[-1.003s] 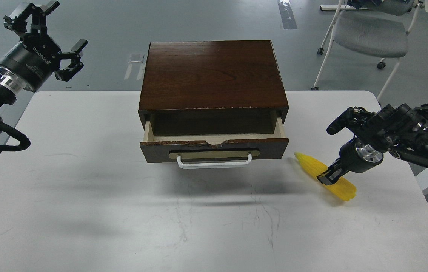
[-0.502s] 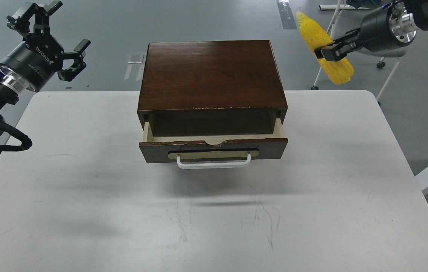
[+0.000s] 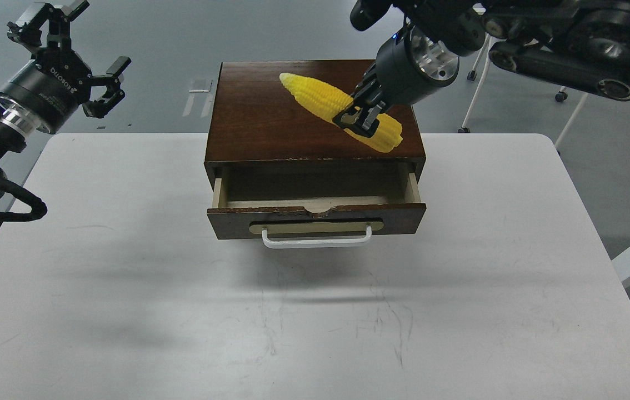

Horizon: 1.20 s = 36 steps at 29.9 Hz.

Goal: Put corn in drawer with both arms
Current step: 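Carry the corn cob over the box to the open drawer, then lower the corn cob into the open drawer with the right gripper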

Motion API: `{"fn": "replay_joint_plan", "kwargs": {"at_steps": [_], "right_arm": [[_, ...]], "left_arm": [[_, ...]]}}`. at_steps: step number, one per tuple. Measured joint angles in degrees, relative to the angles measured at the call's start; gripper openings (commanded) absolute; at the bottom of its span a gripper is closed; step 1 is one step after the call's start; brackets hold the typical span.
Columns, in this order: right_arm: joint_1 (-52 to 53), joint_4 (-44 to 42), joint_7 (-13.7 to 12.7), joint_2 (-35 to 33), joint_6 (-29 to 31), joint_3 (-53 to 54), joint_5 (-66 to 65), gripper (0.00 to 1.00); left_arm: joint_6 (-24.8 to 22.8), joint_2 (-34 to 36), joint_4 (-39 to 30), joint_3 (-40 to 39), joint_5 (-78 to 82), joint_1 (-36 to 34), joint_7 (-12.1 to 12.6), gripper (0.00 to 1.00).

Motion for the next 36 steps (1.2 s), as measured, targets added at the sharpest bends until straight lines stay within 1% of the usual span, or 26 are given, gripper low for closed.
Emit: {"fn": "replay_joint_plan", "kwargs": {"at_steps": [4, 9, 15, 23, 25, 27, 29, 32, 36], "right_arm": [[1.18, 4.11, 0.00, 0.25, -0.15, -0.10, -5.12, 0.00], [1.72, 6.62, 0.00, 0.90, -3.33, -0.35, -11.14, 0.00], [1.78, 5.80, -0.01, 4.74, -9.45, -3.37, -12.49, 0.00], [1.04, 3.59, -0.01, 7.57, -10.59, -5.46, -12.17, 0.00], [0.76, 3.46, -0.01, 7.63, -10.57, -5.65, -12.09, 0.02], [0.35, 3.46, -0.01, 7.63, -10.41, -6.05, -12.06, 0.03], [0.04, 3.46, -0.01, 7.63, -10.29, -6.86, -12.03, 0.09], [-0.48, 3.38, -0.01, 7.63, -10.24, -7.51, -12.01, 0.10], [-1.69, 3.19, -0.01, 7.66, -10.23, -7.69, -11.99, 0.16]], "left_arm": [[0.00, 0.24, -0.02, 0.00, 0.01, -0.16, 0.00, 0.98], [0.07, 0.27, -0.02, 0.00, 0.02, -0.29, 0.00, 0.98], [0.07, 0.31, -0.06, 0.04, 0.03, -0.46, 0.00, 0.98], [0.00, 0.47, -0.04, 0.03, 0.03, -0.54, 0.00, 0.98], [0.00, 0.47, -0.05, 0.03, 0.03, -0.54, 0.00, 0.98], [0.03, 0.44, -0.03, 0.03, 0.03, -0.54, 0.00, 0.98], [0.05, 0.40, 0.00, 0.03, 0.03, -0.54, 0.00, 0.98], [0.07, 0.38, 0.00, 0.02, 0.03, -0.54, 0.00, 0.98], [0.07, 0.36, 0.00, 0.02, 0.03, -0.54, 0.00, 0.98]]}}
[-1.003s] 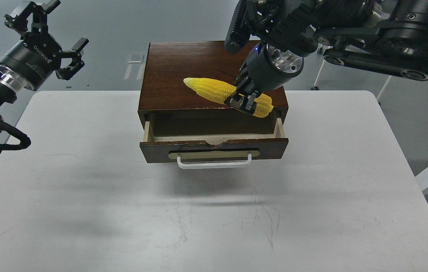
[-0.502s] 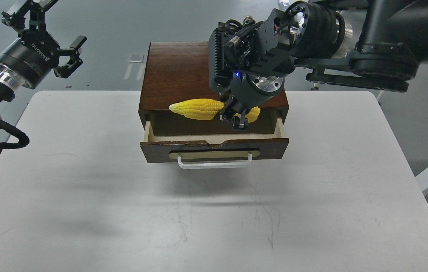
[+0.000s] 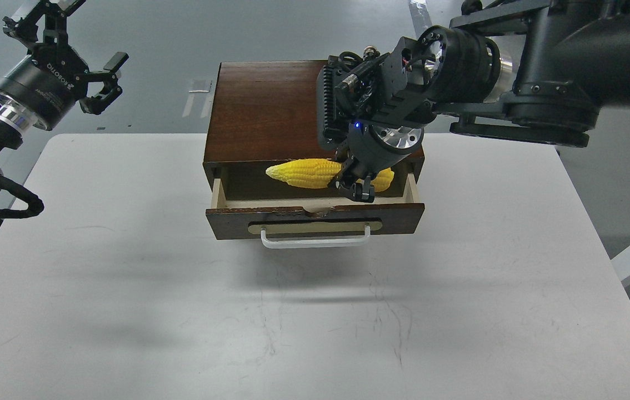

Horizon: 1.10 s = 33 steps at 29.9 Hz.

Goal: Put corn in drawer with both arms
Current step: 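Lower the corn cob into the open drawer with the right gripper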

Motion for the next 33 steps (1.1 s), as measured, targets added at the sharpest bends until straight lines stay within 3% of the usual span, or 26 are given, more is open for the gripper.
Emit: {"fn": "replay_joint_plan", "kwargs": {"at_steps": [10, 33], "right_arm": [[-1.13, -0.47, 0.00, -0.07, -0.09, -0.06, 0.09, 0.39], [-1.77, -0.53, 0.00, -0.21, -0.10, -0.17, 0.07, 0.49]], "left_arm": [[0.09, -0.31, 0.00, 0.00, 0.00, -0.10, 0.00, 0.98], [-0.09, -0.33, -0.02, 0.00, 0.00, -0.09, 0.00, 0.98]]}}
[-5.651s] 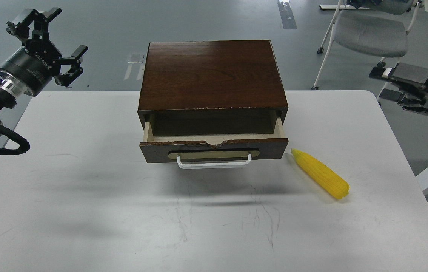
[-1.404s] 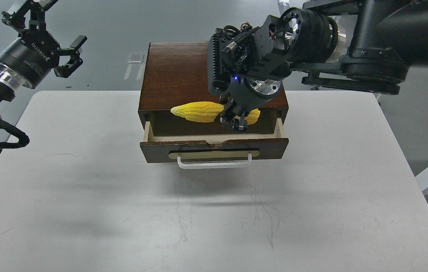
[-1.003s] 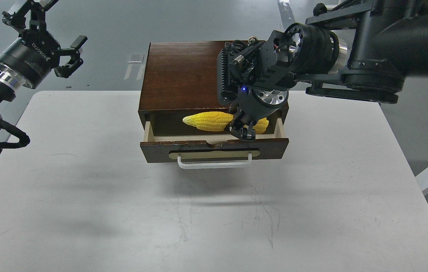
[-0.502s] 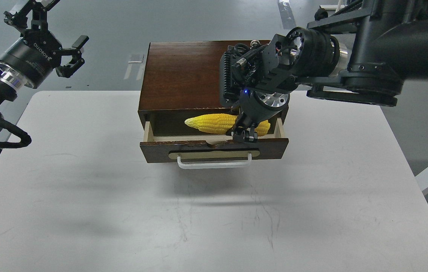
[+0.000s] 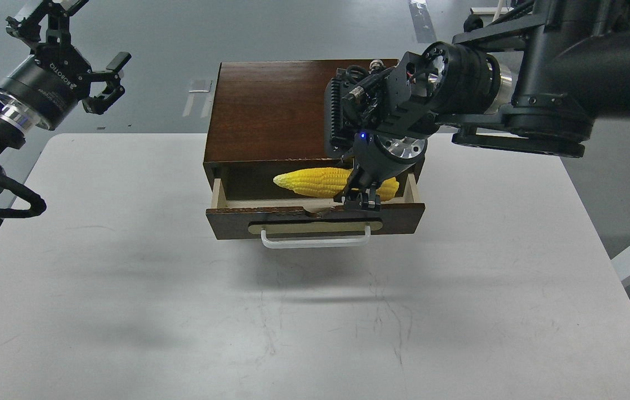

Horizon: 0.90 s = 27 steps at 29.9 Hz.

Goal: Put corn in drawer with both arms
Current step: 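Lower the corn cob into the open drawer with the right gripper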

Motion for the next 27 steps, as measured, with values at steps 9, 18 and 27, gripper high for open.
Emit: {"fn": "replay_joint_plan", "kwargs": {"at_steps": [9, 18, 27], "right_arm": [[0.00, 0.00, 0.00, 0.00, 0.00, 0.01, 0.00, 0.50], [0.09, 0.03, 0.00, 0.00, 0.00, 0.04, 0.01, 0.52], [0.09, 0.02, 0.00, 0.00, 0.00, 0.06, 0.01, 0.54]], "left_arm": [[0.00, 0.00, 0.02, 0.00, 0.00, 0.00, 0.00, 0.98], [0.00, 0.00, 0.00, 0.00, 0.00, 0.05, 0.00, 0.98], [0.00, -0.02, 0.03, 0.00, 0.00, 0.09, 0.00, 0.98]]}}
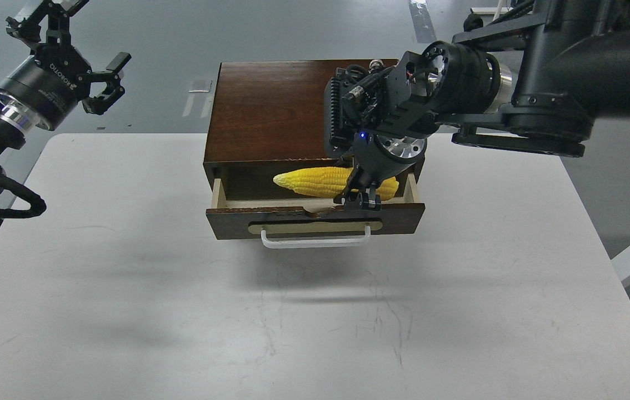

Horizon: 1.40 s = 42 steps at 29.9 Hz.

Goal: Put corn in drawer with both arms
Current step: 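Lower the corn cob into the open drawer with the right gripper, then open the right gripper and lift it away from the drawer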

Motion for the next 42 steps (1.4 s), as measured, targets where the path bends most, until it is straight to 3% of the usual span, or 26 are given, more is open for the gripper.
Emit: {"fn": "replay_joint_plan", "kwargs": {"at_steps": [35, 42], "right_arm": [[0.19, 0.00, 0.00, 0.17, 0.00, 0.31, 0.21, 0.61], [2.99, -0.01, 0.00, -0.37, -0.08, 2.24, 6.84, 0.62]], "left_arm": [[-0.09, 0.02, 0.01, 0.00, 0.00, 0.01, 0.00, 0.98], [-0.09, 0.02, 0.01, -0.08, 0.00, 0.07, 0.00, 0.98]]}}
